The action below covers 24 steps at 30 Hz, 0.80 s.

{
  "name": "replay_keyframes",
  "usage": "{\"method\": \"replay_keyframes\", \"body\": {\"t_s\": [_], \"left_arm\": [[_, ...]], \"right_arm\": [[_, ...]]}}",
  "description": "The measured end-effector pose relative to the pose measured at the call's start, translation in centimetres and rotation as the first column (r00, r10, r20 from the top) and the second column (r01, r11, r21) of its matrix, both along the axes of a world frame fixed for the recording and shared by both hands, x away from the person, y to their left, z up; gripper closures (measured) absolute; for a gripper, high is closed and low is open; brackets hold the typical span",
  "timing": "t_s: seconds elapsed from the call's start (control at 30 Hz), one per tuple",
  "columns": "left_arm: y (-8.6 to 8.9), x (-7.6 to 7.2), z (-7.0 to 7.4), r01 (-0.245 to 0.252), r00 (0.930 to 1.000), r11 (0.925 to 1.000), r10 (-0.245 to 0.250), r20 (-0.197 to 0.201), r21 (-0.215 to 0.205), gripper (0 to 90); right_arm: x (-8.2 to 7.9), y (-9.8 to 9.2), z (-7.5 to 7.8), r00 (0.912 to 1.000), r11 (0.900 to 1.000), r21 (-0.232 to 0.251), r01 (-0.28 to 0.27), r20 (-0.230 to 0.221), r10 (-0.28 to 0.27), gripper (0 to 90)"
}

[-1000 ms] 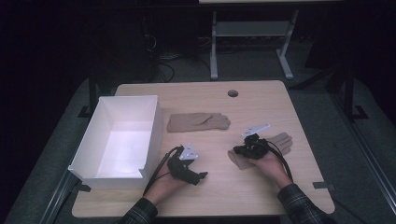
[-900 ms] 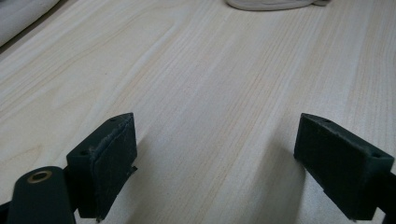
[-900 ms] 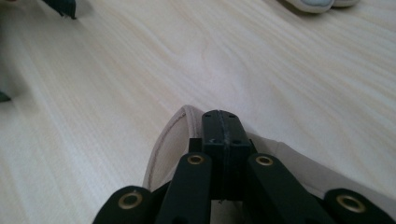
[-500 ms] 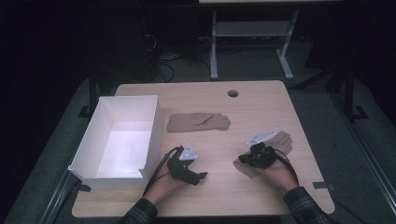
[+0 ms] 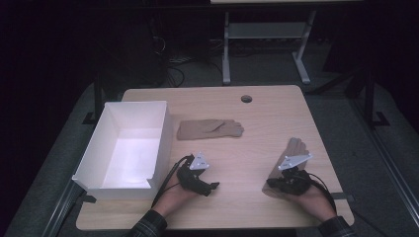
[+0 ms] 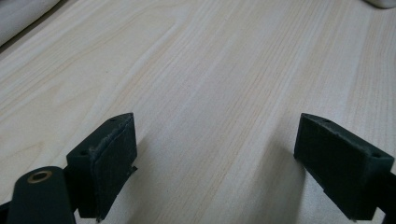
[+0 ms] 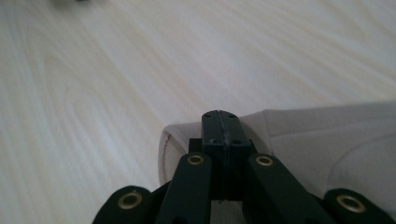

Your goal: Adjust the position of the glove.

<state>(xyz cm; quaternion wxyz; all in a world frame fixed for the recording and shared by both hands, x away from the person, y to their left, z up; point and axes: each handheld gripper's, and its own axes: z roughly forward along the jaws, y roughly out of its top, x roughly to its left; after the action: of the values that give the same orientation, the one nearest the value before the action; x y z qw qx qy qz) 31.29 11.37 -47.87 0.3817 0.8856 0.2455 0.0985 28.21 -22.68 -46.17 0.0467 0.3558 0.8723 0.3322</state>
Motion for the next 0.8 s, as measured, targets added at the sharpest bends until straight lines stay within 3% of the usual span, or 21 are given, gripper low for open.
{"method": "replay_keyframes", "body": {"t_s": [0.23, 0.33, 0.47, 0.6, 0.8], "left_arm": [[0.1, 0.1, 0.0, 0.007, 1.0, 0.9999, -0.007, 0.004, 0.012, 12.4], [0.0, 0.0, 0.0, 0.003, 1.0, 1.0, -0.003, 0.001, 0.005, 12.4], [0.0, 0.1, 0.0, 0.006, 1.0, 1.0, -0.006, 0.007, 0.007, 12.4], [0.0, 0.1, 0.0, 0.004, 1.0, 1.0, -0.004, 0.004, 0.006, 12.4], [0.0, 0.0, 0.0, 0.004, 1.0, 1.0, -0.004, 0.003, 0.006, 12.4]], "right_arm": [[-2.0, -1.4, 0.1, 0.9999, 1.0, -0.016, 0.007, 0.015, -0.007, 90.0], [-1.7, -1.6, 0.9, 0.9992, 1.0, -0.001, 0.019, 0.036, -0.019, 90.0], [0.2, -2.4, 1.7, 0.9926, 0.997, 0.001, 0.071, 0.098, -0.071, 90.0], [2.9, -3.7, 1.9, 0.9811, 0.987, 0.015, 0.157, 0.112, -0.158, 90.0], [5.3, -4.7, 2.0, 0.9671, 0.976, 0.016, 0.217, 0.133, -0.217, 90.0]]}}
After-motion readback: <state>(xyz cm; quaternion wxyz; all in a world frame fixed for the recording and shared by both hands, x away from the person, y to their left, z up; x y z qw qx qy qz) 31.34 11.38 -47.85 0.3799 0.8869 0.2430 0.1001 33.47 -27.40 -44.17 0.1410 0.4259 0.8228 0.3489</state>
